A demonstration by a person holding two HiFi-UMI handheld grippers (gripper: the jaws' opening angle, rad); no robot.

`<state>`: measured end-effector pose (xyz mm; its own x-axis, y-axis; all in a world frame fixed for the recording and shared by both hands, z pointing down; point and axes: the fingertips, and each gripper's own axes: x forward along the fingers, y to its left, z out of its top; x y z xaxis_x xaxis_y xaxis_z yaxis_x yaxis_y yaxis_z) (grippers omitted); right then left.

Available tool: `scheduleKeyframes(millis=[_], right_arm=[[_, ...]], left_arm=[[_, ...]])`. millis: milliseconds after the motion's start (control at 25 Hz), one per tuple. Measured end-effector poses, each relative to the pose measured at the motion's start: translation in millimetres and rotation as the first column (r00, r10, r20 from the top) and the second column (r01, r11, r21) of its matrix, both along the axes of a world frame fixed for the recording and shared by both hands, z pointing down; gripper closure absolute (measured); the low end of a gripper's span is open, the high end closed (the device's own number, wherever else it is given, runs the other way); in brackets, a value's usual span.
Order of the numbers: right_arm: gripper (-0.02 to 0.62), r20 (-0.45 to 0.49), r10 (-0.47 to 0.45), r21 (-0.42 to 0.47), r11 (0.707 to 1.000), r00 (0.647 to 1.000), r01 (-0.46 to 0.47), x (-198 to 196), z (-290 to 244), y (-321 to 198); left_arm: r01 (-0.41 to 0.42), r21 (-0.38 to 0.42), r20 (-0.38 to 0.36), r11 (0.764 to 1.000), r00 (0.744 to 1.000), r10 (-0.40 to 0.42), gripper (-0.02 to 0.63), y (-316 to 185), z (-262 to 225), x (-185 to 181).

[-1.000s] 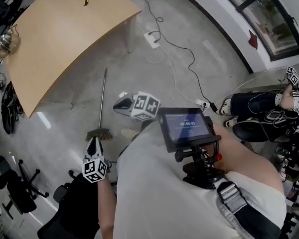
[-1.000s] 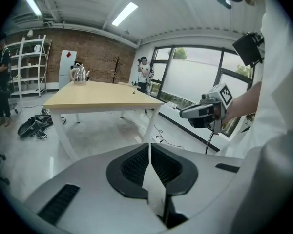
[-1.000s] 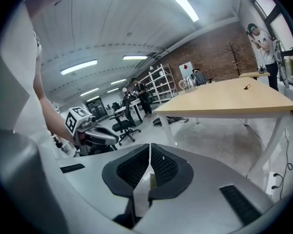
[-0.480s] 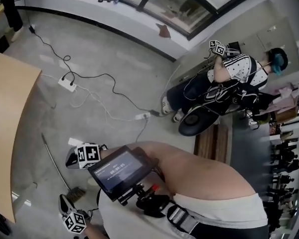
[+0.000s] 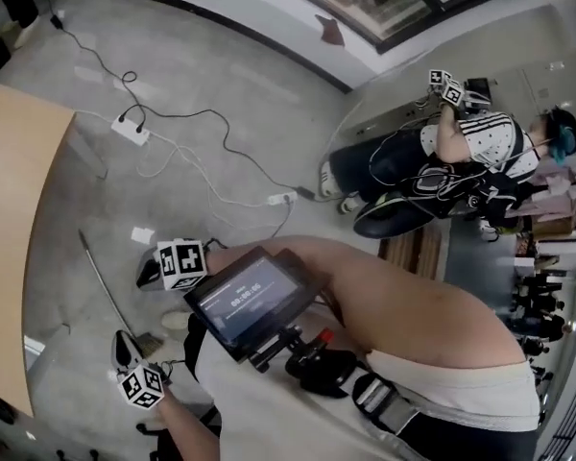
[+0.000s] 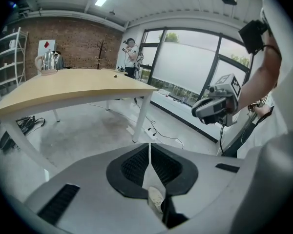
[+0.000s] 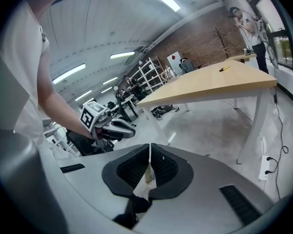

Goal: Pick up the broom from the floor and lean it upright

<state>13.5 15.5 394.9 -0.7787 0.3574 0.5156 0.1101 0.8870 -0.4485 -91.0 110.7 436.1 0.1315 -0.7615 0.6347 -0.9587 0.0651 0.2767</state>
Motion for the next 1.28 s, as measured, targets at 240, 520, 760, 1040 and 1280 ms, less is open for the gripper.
scheduleKeyframes(millis=[240,520,760,1040,1280], right_arm=[[0.572,-0.058,0.040,-0.024,0.999,0.998,-0.042,31,21,-24],[0.572,-0.026,0.044,-0.070,0.996,0.999,-0.046,-28,99,-18],[0.572,0.002,0.087,-0.036,0.996,0.996,-0.087,-51,170,-42],[0.572,-0.001,0.084,-0.007,0.996,0.996,-0.084,-55,249,-71],[0.572,0.006,0.083,0.014,0.996,0.997,-0.083,-46,305,-96]], left_arm=[[-0.025,-0.040,-0.021,0.999,0.999,0.025,0.586,-25,16,44],[0.043,-0.132,-0.010,0.990,0.999,-0.045,0.586,4,95,-28],[0.022,-0.131,0.000,0.991,1.000,-0.022,0.586,-7,161,-50],[0.004,-0.142,0.051,0.990,0.999,0.004,0.586,-41,241,-46],[-0.004,-0.136,0.025,0.991,1.000,0.008,0.586,-72,308,-35]])
